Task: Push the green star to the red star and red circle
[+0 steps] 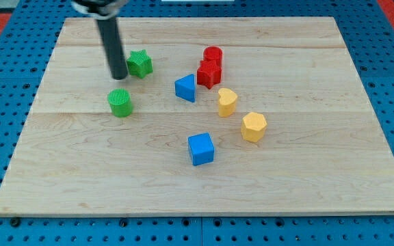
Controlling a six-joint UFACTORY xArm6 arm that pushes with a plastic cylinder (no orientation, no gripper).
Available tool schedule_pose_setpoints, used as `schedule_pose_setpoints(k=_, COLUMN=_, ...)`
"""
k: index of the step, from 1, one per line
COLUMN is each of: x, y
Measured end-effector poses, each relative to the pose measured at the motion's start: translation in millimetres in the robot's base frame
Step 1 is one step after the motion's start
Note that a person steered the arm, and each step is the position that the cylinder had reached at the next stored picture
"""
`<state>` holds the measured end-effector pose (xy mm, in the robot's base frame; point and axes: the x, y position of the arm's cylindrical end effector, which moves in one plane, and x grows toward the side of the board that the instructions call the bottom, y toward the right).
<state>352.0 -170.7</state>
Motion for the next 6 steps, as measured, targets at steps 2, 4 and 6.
schedule_pose_setpoints(k=2, x=-18, y=39)
schedule_pose_setpoints(k=4, x=-22, y=-10)
schedule_pose_setpoints(k=6, x=-28, y=102)
